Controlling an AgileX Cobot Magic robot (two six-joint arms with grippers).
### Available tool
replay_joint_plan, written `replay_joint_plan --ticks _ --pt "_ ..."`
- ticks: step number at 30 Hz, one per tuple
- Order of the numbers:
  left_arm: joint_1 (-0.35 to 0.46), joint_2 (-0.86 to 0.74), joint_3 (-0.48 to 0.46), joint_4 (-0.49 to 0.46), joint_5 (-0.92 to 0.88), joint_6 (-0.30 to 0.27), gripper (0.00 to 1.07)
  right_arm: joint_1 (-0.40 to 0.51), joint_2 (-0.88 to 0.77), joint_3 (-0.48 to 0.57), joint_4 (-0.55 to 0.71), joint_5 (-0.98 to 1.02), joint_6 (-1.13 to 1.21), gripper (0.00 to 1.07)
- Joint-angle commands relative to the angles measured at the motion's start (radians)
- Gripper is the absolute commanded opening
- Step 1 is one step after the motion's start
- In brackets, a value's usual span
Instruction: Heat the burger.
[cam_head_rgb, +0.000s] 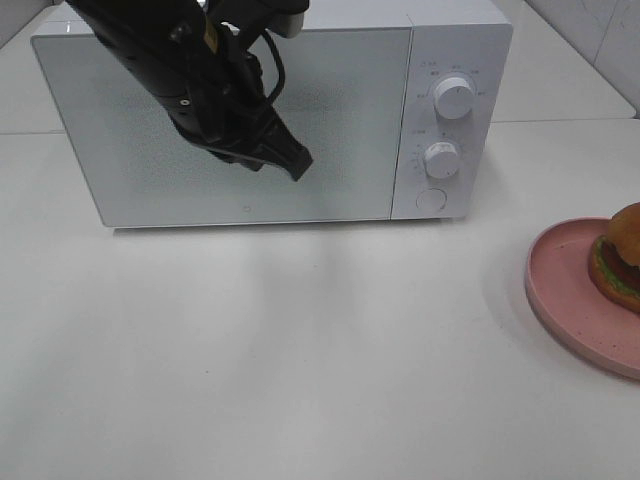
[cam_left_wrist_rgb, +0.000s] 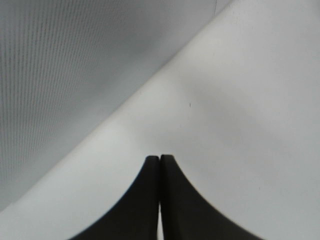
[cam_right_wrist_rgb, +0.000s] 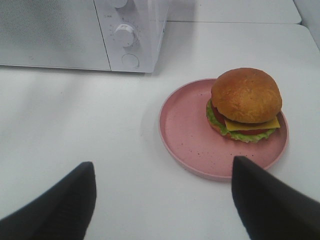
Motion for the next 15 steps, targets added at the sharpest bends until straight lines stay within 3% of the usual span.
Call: replay_joint_plan --ticks 1,10,15 --pt "0.006 -0.033 -0.006 0.001 0.169 -0.008 0.00 -0.001 -0.026 0.003 0.002 -0.012 -0.007 0.71" --pt "0.031 -0.037 -0.006 0.011 0.325 -0.012 0.00 -0.001 -0.026 0.003 0.002 -0.012 -0.007 0.71" --pt "0.142 -0.037 -0.006 -0.054 0.375 -0.025 0.00 -0.001 -0.026 0.003 0.002 -0.012 -0.006 0.71"
